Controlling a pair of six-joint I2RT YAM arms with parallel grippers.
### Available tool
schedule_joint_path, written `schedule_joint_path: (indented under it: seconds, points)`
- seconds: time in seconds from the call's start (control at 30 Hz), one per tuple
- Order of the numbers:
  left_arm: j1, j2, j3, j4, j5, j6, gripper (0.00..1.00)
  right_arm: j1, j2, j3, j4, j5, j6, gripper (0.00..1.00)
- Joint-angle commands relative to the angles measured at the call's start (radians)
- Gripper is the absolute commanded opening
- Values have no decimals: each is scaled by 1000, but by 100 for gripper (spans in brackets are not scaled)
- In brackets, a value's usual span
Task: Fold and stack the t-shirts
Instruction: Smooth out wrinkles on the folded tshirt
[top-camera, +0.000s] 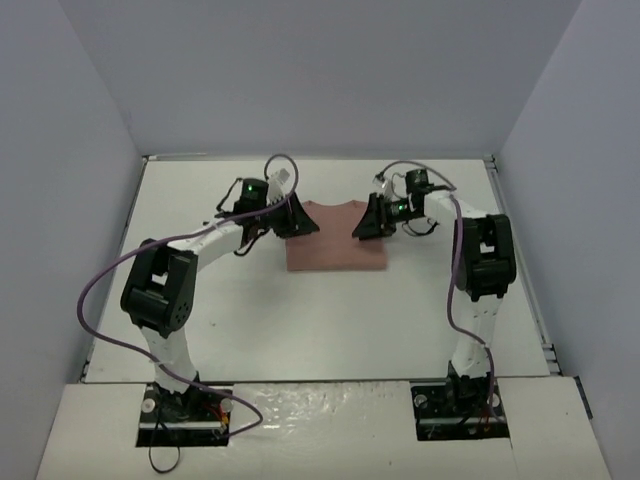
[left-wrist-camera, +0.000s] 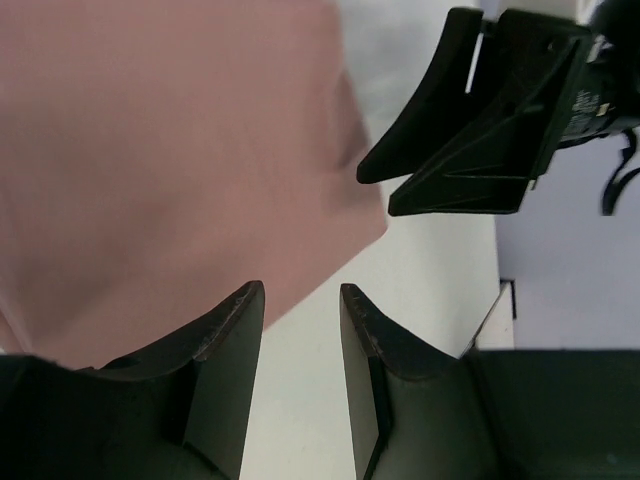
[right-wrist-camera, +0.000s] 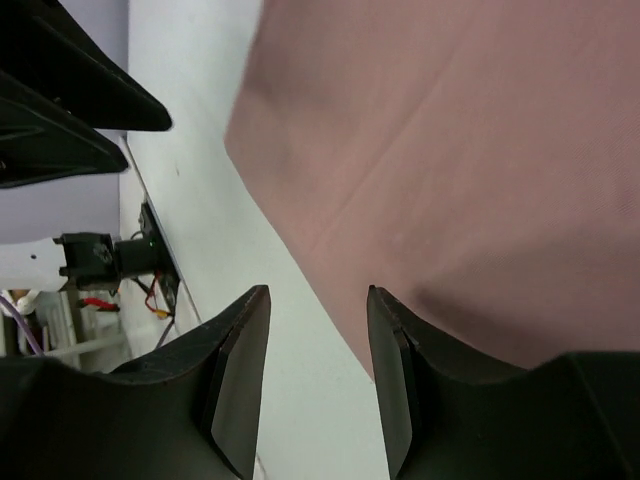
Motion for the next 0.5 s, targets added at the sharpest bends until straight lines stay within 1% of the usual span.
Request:
schedule_joint_path:
  seconds: [0.0, 0.03, 0.1, 0.17, 0.33, 0.4, 0.47]
  points:
    - [0, -61, -136, 22, -46, 24, 33, 28, -57, -150, 86, 45, 7, 41]
    - [1, -68, -177, 25, -58, 31, 33, 25, -67, -198, 146, 56, 55, 41]
    - [2, -69, -209, 24, -59, 41, 33, 17, -76, -277, 225, 70, 100, 40]
    - [2, -57, -250, 24, -71, 49, 33, 4, -79, -404, 326, 107, 135, 40]
    - [16, -60, -334, 22, -103, 34, 33, -6, -93, -571, 397, 177, 145, 40]
    - [17, -96, -378, 17, -106, 28, 33, 2, -135, -626, 404, 202, 144, 40]
    - [17, -148, -413, 5, -108, 24, 33, 12, -188, -645, 403, 235, 152, 40]
